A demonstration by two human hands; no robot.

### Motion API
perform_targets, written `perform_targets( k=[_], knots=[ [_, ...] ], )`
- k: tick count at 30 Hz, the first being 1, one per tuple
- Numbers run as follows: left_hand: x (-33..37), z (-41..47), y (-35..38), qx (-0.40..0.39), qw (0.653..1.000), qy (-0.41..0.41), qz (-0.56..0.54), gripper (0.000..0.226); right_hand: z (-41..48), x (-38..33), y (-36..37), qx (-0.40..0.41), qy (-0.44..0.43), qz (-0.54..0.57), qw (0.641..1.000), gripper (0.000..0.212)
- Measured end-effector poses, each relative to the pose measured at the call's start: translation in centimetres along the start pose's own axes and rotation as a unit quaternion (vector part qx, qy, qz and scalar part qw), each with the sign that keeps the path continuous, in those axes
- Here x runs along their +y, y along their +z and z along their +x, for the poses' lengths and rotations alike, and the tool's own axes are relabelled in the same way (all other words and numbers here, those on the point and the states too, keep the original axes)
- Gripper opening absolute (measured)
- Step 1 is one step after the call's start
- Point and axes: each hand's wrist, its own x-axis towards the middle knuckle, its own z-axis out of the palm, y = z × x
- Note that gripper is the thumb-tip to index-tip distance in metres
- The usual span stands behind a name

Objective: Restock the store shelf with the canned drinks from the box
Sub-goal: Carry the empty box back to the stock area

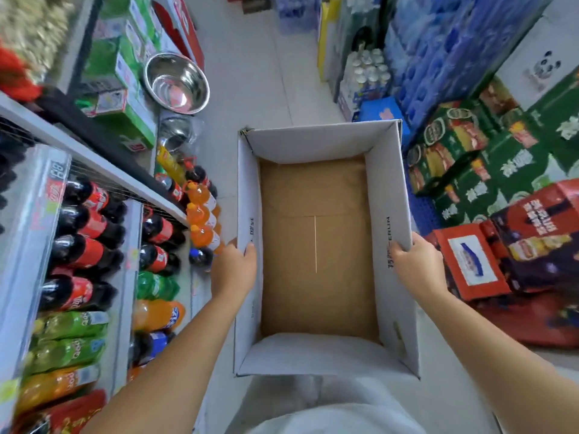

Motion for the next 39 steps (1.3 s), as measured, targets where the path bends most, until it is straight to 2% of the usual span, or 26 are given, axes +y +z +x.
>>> perform_targets(
  k=[4,7,15,21,28,35,39],
  knots=[
    [3.1,8.4,-0.4,0.022,1.000,-0.015,-0.016,0.036,8.4,-6.1,2.9,-0.029,-0.015,-0.018,0.999,0.009],
    [5.2,15.7,-0.5,0.016,1.000,-0.019,-0.016,0.035,14.2,-10.4,5.1,-0.019,-0.006,-0.022,1.000,0.017],
    [14.7,33.6,-2.8,0.002,0.999,0.029,0.029,0.037,27.1,-21.8,7.9,0.006,0.026,0.001,1.000,0.016],
    [22.2,46.5,-1.1,-0.003,0.998,0.058,0.032,0.031,39.6,-28.6,9.7,0.025,0.041,0.006,0.999,0.014],
    [32.5,62.1,-0.1,-0.002,1.000,0.029,0.005,0.029,56.5,-38.7,11.0,0.008,0.035,-0.004,0.999,0.013],
    [41.4,77.0,-1.8,0.023,1.000,-0.017,0.013,0.037,71.2,-50.2,12.7,-0.007,0.028,0.001,1.000,0.013],
    [45.3,87.2,-2.0,0.029,1.000,-0.006,0.004,0.037,79.9,-56.6,15.7,-0.017,0.020,0.002,1.000,0.015]
  ],
)
